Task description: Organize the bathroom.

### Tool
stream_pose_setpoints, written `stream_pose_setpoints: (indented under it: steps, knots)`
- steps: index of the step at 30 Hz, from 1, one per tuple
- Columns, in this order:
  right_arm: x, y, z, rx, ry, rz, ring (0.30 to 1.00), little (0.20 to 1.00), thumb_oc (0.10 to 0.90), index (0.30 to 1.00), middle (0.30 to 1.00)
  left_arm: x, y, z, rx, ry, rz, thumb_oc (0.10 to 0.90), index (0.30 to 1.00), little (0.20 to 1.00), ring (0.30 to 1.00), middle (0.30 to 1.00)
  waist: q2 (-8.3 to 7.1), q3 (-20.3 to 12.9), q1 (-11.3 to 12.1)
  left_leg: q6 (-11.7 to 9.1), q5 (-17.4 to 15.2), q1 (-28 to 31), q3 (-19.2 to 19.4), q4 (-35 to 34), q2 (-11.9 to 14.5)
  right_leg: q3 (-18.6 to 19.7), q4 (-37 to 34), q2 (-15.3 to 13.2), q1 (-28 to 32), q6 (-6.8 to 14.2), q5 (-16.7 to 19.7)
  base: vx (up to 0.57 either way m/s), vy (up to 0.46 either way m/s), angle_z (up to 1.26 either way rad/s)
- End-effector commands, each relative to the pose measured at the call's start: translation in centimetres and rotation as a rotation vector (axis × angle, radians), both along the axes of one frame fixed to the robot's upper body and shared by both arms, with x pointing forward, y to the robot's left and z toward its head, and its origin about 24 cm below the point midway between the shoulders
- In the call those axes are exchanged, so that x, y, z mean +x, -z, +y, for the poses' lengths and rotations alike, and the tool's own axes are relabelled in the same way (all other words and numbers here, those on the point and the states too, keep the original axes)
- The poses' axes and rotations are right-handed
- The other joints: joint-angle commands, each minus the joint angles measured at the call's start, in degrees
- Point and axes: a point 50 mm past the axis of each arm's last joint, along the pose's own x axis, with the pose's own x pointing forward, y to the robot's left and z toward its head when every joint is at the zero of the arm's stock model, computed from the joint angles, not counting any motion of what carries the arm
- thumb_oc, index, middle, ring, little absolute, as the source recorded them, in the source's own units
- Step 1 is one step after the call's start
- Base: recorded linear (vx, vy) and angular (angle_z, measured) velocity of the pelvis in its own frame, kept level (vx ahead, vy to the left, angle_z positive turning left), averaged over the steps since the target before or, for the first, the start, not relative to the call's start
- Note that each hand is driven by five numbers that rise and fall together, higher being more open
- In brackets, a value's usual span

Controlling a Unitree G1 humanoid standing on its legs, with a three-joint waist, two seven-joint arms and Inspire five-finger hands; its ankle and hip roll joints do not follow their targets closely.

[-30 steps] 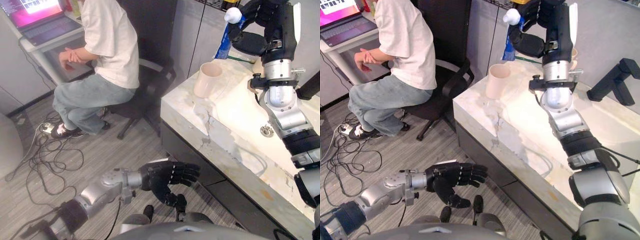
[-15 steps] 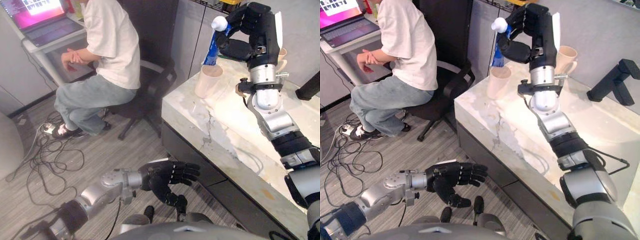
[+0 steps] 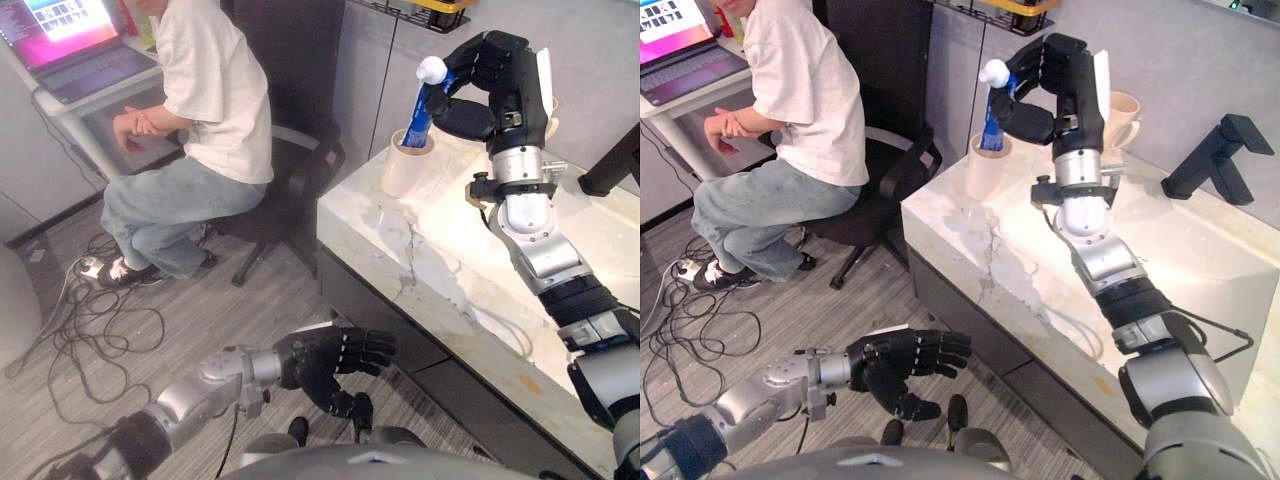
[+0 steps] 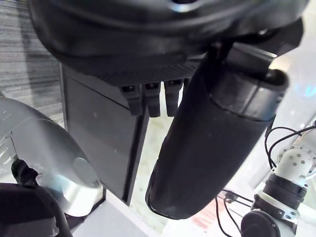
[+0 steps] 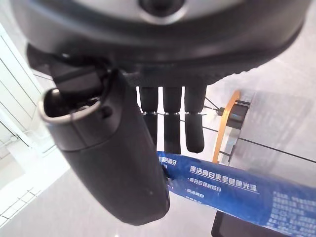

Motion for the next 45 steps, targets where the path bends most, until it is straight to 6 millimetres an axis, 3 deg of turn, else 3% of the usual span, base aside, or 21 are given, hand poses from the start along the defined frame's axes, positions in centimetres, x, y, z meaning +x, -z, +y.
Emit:
stream_pose_setpoints:
  steps: [1,19,20,21,31,43,45]
  knots:
    - [-0.9,-5.5,-1.1,0.033,0.032,-0.258,0.3,0.3,0.4,0.3,0.3,-0.9,-1.8,-1.2,-0.172,0.041,-0.04,0.8,0.9,0.9,0.9,0.9,-1.12,-6.6,2.3,1.1,-0.2,-1.9,5.4,-0.1,0.8,-0.1,-0.3,-0.1,1.5,1.5,-3.4,0.08,-0.067,0.0]
    - [-1.2,-2.1,-1.0,0.072,0.054,-0.176,0.3,0.3,0.4,0.3,0.3,-1.8,-1.3,-0.8,-0.158,0.028,-0.029,0.8,0.9,0.9,0.9,0.9,0.12,-4.5,2.5,0.4,0.9,-4.1,5.7,-0.1,2.4,-1.6,-0.3,0.7,1.9,0.4,-5.1,0.05,-0.057,0.01]
    - [-1.2,-1.9,-1.0,0.066,0.052,-0.168,0.361,0.361,0.441,0.361,0.361,-1.7,-1.3,-0.8,-0.157,0.029,-0.033,0.8,0.9,0.9,0.9,0.9,0.2,-4.4,2.4,0.4,0.9,-4.3,5.7,-0.1,2.4,-1.6,-0.3,0.7,1.8,0.4,-5.1,0.0,0.0,0.0]
    - [-1.1,-1.8,-1.1,0.063,0.05,-0.155,0.9,0.9,0.8,0.9,0.9,-1.7,-1.3,-0.9,-0.156,0.031,-0.034,0.8,0.9,0.9,0.9,0.9,0.23,-4.4,2.4,0.4,0.9,-4.3,5.7,-0.1,2.4,-1.7,-0.3,0.7,1.8,0.4,-5.1,-0.03,-0.018,0.03]
    - [-0.7,-0.3,-1.4,0.043,0.08,-0.031,0.9,0.9,0.8,0.9,0.9,-1.7,-1.5,-1.1,-0.149,0.021,-0.051,0.8,0.9,0.9,0.9,0.9,0.07,-5.4,1.9,0.4,0.4,-3.5,6.7,-0.1,2.3,-1.6,-0.3,0.6,2.9,0.4,-5.7,-0.01,0.007,-0.01]
    - [-1.3,0.3,-0.3,0.098,0.032,0.016,0.9,0.9,0.8,0.9,0.9,-0.7,-1.9,-1.3,-0.148,-0.04,-0.084,0.8,0.9,0.9,0.9,0.9,-0.2,-5.9,0.7,1.1,0.4,-3.6,7.3,-0.1,1.4,0.0,-0.3,0.3,2.5,0.8,-4.9,-0.07,0.05,-0.07]
    - [-1.4,1.2,0.4,0.11,-0.009,0.072,0.9,0.9,0.8,0.9,0.9,-0.3,-1.9,-1.4,-0.148,-0.046,-0.088,0.8,0.9,0.9,0.9,0.9,-0.29,-6.1,0.2,1.3,0.4,-3.7,7.4,-0.1,1.0,0.6,-0.3,0.2,2.2,1.1,-4.5,-0.13,0.097,-0.11]
